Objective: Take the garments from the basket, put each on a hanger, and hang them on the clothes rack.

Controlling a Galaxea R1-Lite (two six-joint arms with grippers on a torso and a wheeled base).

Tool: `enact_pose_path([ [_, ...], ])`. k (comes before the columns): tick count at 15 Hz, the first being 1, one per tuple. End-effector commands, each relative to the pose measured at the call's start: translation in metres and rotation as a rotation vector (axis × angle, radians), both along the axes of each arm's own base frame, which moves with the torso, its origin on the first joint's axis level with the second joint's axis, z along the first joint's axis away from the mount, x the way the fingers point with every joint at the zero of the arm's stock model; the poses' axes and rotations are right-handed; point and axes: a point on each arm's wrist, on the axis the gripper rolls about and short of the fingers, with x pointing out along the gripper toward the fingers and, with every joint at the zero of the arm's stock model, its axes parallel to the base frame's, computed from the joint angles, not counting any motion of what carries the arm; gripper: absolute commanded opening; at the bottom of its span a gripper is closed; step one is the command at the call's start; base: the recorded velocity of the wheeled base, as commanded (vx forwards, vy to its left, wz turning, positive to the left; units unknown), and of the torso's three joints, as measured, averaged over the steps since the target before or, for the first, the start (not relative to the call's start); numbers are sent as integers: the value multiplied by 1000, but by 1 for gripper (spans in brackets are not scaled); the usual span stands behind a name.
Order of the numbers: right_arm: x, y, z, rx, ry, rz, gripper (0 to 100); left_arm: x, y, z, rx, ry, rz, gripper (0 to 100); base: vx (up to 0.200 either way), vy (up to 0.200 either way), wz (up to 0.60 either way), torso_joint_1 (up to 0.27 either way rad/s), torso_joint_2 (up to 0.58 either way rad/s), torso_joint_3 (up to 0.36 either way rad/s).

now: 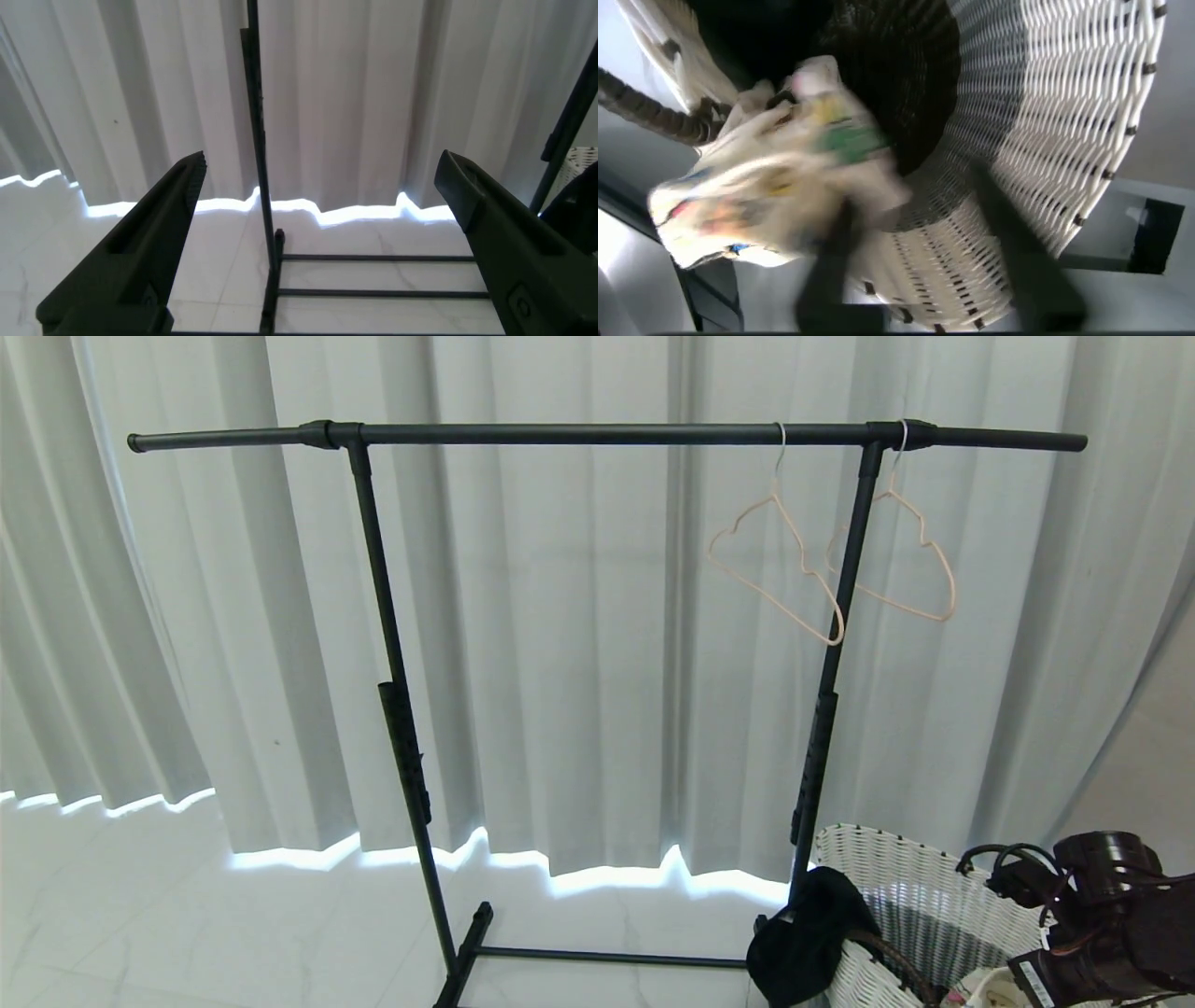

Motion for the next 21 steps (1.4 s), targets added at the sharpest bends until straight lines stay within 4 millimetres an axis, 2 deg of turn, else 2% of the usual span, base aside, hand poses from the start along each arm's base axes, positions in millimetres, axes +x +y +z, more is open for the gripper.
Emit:
enact_pose_path([
  [1,-1,0,2,-1,-6,0,0,0,0,0,0,0,0,100,0,0,0,0,0,0],
  [5,-16,4,25,1,-66,10,0,0,0,0,0,0,0,100,0,0,0,0,0,0],
  [7,-32,11,54,-5,-141,35,0,0,0,0,-2,0,0,100,0,0,0,0,0,0],
  [8,-36,13,61,-6,-152,41,0,0,0,0,0,0,0,100,0,0,0,0,0,0],
  [13,-98,49,175,10,-339,239,0,0,0,0,0,0,0,100,0,0,0,0,0,0],
  [16,-130,62,226,38,-394,368,0,0,0,0,0,0,0,100,0,0,0,0,0,0],
  [18,-140,65,240,47,-446,406,0,0,0,0,5,0,0,100,0,0,0,0,0,0],
  [21,-148,64,245,45,-485,415,0,0,0,0,6,0,0,100,0,0,0,0,0,0],
])
